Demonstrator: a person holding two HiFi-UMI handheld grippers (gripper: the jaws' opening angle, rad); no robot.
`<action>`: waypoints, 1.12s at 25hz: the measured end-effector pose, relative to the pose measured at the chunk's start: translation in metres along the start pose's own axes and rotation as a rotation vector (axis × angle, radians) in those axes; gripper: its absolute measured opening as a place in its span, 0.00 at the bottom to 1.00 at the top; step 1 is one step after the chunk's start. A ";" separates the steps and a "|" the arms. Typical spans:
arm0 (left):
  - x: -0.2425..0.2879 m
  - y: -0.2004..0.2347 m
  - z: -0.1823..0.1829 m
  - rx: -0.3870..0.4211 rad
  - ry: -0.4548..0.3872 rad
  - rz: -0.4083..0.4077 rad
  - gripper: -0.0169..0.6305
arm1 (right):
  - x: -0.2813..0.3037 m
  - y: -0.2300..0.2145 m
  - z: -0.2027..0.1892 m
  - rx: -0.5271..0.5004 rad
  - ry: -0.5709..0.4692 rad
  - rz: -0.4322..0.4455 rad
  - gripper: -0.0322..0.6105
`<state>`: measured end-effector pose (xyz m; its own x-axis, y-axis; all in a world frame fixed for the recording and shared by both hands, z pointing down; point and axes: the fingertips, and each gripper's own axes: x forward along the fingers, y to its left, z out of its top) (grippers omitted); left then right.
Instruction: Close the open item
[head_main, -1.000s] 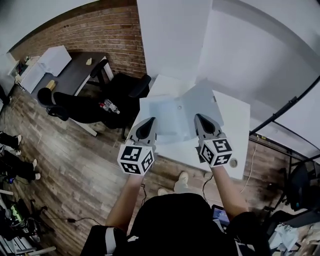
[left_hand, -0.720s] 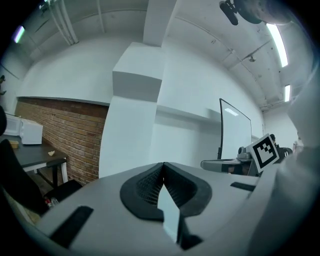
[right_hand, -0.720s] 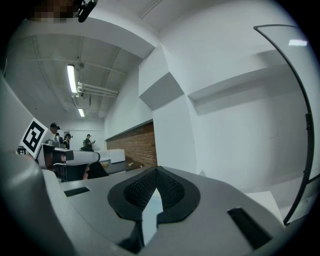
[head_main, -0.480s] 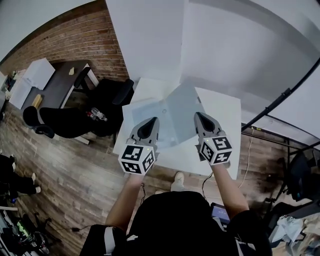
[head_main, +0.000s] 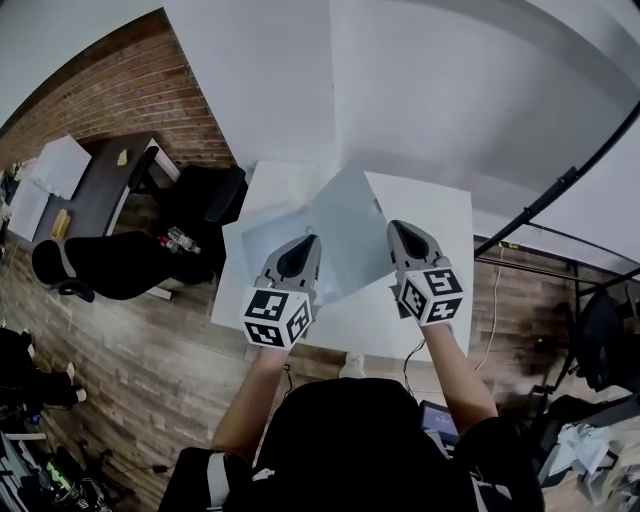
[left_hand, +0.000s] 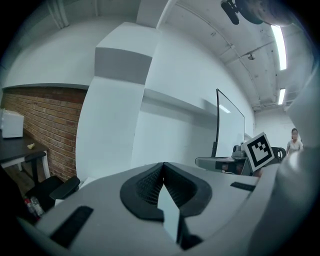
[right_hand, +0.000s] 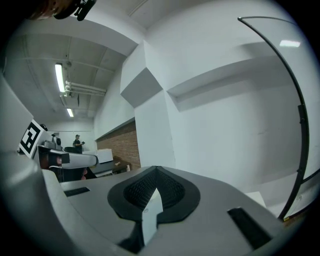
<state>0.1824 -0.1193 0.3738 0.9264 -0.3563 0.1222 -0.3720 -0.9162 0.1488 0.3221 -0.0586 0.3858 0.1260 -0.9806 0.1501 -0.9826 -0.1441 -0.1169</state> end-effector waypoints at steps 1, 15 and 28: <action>0.006 -0.001 -0.001 -0.001 0.004 -0.004 0.05 | 0.002 -0.006 -0.001 0.003 0.001 -0.003 0.11; 0.073 0.001 -0.024 -0.035 0.056 0.009 0.05 | 0.039 -0.071 -0.026 0.030 0.072 0.001 0.11; 0.115 0.014 -0.044 -0.035 0.115 0.055 0.05 | 0.088 -0.109 -0.070 0.056 0.173 0.061 0.11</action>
<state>0.2811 -0.1650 0.4331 0.8922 -0.3811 0.2424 -0.4262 -0.8880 0.1728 0.4308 -0.1202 0.4804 0.0363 -0.9511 0.3068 -0.9779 -0.0970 -0.1850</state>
